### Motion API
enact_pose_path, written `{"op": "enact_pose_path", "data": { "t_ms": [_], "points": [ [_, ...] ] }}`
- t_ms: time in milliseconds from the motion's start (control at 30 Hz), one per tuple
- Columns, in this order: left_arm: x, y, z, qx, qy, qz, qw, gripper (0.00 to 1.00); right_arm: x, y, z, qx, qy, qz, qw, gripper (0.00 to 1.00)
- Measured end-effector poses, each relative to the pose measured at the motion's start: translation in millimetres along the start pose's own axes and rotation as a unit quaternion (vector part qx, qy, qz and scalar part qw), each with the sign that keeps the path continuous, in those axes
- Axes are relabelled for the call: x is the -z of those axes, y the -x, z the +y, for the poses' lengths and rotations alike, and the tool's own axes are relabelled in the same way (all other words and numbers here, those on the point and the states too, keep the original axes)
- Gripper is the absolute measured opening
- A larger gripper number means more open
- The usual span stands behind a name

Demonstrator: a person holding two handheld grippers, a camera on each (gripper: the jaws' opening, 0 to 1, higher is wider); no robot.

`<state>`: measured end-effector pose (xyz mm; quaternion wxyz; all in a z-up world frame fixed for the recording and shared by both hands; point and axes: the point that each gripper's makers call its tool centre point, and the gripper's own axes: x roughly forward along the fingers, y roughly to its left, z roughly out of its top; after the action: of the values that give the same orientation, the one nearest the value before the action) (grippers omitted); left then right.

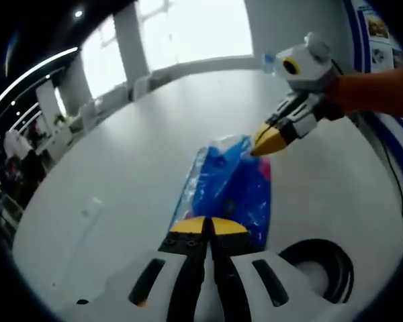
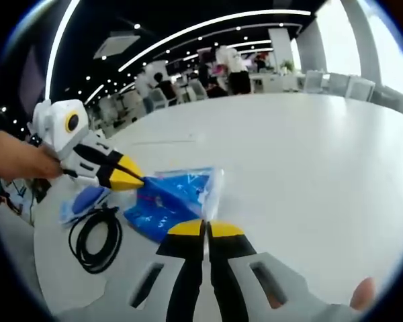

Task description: Arrange the tabletop items into an orderly group along one side of the table until the central work area is clear of visible clutter.

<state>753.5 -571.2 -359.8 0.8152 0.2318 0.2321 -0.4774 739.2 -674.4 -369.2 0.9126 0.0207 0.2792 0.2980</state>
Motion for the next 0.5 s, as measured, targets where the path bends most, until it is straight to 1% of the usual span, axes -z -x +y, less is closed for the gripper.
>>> {"op": "enact_pose_path", "data": {
  "t_ms": [100,500],
  "points": [
    [1.8,-0.5,-1.3,0.002,0.000,0.002,1.0000,0.00,3.8,-0.2,-0.2,0.001,-0.001,0.004,1.0000,0.02],
    [3.2,-2.6,-1.2,0.003,0.002,0.005,1.0000,0.00,5.4,-0.2,-2.0,0.005,-0.009,0.001,0.9999,0.03]
  ]
}}
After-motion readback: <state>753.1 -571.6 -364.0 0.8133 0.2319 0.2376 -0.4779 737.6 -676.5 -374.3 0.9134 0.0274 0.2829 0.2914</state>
